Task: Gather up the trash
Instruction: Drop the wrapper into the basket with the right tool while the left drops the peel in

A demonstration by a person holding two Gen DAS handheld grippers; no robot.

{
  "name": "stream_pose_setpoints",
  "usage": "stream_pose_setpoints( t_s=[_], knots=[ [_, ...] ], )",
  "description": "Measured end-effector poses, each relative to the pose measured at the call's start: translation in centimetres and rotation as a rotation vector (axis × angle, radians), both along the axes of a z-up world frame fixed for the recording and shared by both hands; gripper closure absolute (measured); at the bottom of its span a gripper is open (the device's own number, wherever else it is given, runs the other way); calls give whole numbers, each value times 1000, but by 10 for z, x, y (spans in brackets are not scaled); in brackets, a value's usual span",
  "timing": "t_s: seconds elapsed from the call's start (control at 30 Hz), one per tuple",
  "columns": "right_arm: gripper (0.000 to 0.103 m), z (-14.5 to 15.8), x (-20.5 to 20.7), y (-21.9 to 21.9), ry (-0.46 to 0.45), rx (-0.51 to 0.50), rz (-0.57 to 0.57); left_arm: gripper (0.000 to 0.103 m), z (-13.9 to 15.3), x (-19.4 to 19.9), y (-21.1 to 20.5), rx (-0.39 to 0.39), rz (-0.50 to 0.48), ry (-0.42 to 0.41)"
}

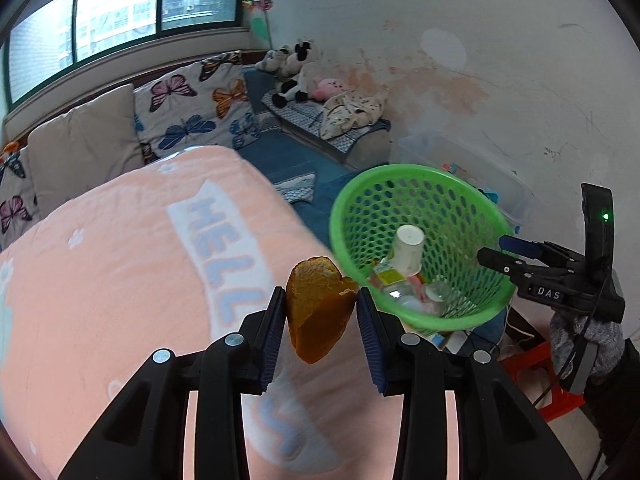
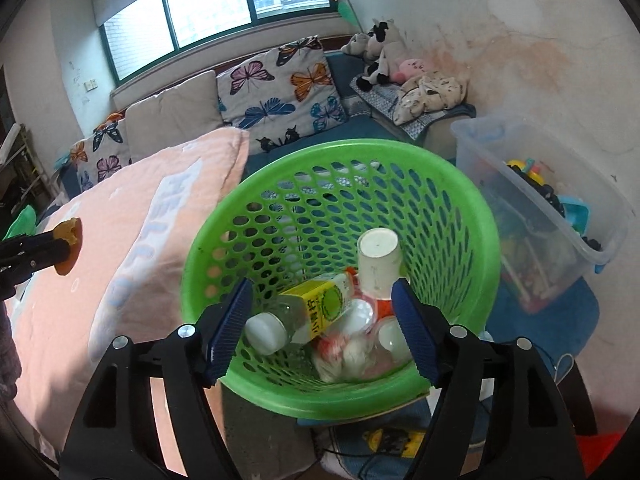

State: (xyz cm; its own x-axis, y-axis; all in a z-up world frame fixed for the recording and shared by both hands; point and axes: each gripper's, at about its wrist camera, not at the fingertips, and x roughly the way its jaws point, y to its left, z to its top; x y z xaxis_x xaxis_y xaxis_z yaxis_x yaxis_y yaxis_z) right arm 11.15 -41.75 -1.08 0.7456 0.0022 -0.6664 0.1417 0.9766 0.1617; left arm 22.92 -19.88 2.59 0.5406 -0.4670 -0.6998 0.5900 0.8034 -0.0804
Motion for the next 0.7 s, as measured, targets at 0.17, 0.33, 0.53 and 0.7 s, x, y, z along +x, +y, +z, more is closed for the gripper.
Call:
stream_pose_setpoints(
  t_s=[0.17,0.33,0.53,0.7],
  knots=[
    [31,4,-9,-9,-15,4,-5,67,0,1,-24,10,-29,5],
    [27,8,-23,-17,-32,20,-14,67,-2,4,-54,25,-64,11],
    [24,10,-39,-23,-40,42,-25,67,-12,8,-88,48,-92,41],
    [24,8,-50,-28,-41,49,-37,67,-20,9,-112,51,-112,74]
  ],
)
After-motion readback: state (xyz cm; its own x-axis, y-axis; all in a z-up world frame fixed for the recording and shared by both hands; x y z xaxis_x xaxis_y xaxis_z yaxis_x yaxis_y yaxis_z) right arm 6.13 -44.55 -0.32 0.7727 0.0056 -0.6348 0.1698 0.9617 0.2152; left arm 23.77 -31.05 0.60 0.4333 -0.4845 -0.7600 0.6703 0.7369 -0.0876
